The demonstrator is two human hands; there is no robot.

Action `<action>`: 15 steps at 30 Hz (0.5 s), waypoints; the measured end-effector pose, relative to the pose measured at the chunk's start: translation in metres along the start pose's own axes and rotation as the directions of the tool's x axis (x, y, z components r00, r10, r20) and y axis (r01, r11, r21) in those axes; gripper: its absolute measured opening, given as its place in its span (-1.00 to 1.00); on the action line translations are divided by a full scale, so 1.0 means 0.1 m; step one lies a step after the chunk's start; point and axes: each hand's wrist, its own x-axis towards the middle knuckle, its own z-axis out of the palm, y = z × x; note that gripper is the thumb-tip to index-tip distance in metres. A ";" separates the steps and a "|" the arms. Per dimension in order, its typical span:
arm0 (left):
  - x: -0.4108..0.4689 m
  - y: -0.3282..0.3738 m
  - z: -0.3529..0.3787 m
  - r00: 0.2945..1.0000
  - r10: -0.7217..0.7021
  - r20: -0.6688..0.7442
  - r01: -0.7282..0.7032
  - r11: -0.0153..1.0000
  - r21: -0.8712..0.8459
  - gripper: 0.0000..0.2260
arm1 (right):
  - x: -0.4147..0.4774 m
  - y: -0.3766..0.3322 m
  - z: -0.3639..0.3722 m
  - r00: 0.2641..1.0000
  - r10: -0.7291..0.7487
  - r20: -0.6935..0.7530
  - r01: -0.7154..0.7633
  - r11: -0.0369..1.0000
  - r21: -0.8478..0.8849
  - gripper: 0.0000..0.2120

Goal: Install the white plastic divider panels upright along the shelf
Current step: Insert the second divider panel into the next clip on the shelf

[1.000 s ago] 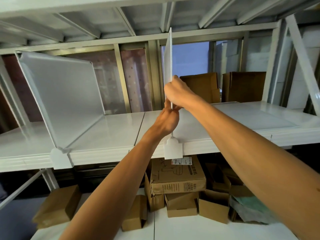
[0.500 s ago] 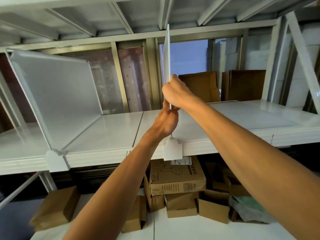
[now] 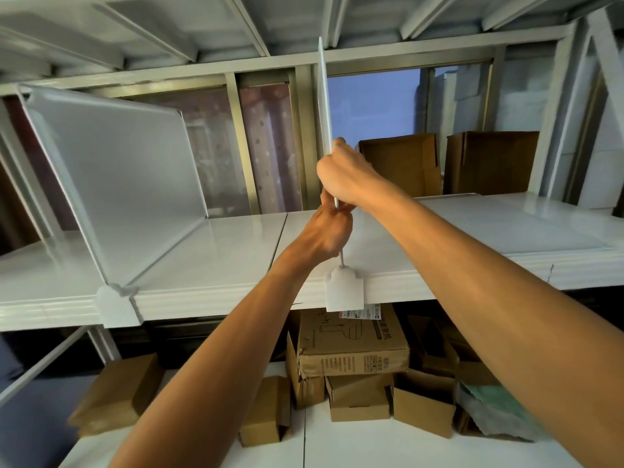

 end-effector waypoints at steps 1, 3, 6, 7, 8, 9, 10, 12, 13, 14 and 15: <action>0.00 0.00 0.01 1.000 0.003 0.004 -0.003 1.000 0.021 -0.57 | -0.01 0.00 0.00 1.000 0.003 0.002 -0.003 1.000 0.002 -0.52; 0.00 -0.01 0.03 1.000 0.006 0.005 -0.006 0.999 0.045 -0.58 | -0.02 0.01 -0.01 1.000 0.007 0.001 -0.007 1.000 0.008 -0.51; 0.00 -0.02 0.06 1.000 0.011 -0.006 -0.011 0.999 0.050 -0.59 | -0.03 0.02 -0.02 1.000 0.004 -0.004 -0.003 1.000 0.013 -0.50; 0.03 -0.03 0.06 1.000 0.010 -0.003 -0.010 0.998 0.058 -0.60 | -0.03 0.02 -0.02 1.000 0.003 -0.005 -0.003 1.000 0.020 -0.50; 0.05 -0.04 0.07 1.000 0.009 0.002 -0.009 0.998 0.065 -0.60 | -0.03 0.02 -0.02 1.000 -0.003 -0.009 0.003 1.000 0.024 -0.50; 0.07 -0.07 0.07 1.000 0.006 0.005 -0.007 0.997 0.075 -0.61 | -0.05 0.01 -0.02 1.000 -0.007 -0.012 0.008 1.000 0.025 -0.50; 0.09 -0.12 0.09 1.000 0.002 0.003 -0.002 0.996 0.087 -0.61 | -0.07 0.01 -0.01 1.000 -0.014 -0.017 0.015 1.000 0.023 -0.50; 0.12 -0.24 0.15 0.999 -0.019 0.026 0.016 0.993 0.115 -0.61 | -0.12 0.04 0.04 1.000 -0.025 -0.005 0.025 1.000 0.012 -0.50; 0.14 -0.30 0.18 0.999 -0.024 0.047 0.018 0.992 0.123 -0.61 | -0.14 0.06 0.06 1.000 -0.027 0.005 0.027 1.000 0.014 -0.51; 0.16 -0.35 0.21 0.997 -0.035 0.063 0.027 0.991 0.131 -0.62 | -0.18 0.09 0.09 1.000 -0.025 0.009 0.025 1.000 0.020 -0.50; 0.17 -0.37 0.22 0.996 -0.038 0.077 0.027 0.990 0.142 -0.64 | -0.19 0.13 0.09 1.000 -0.019 0.003 0.018 1.000 0.022 -0.49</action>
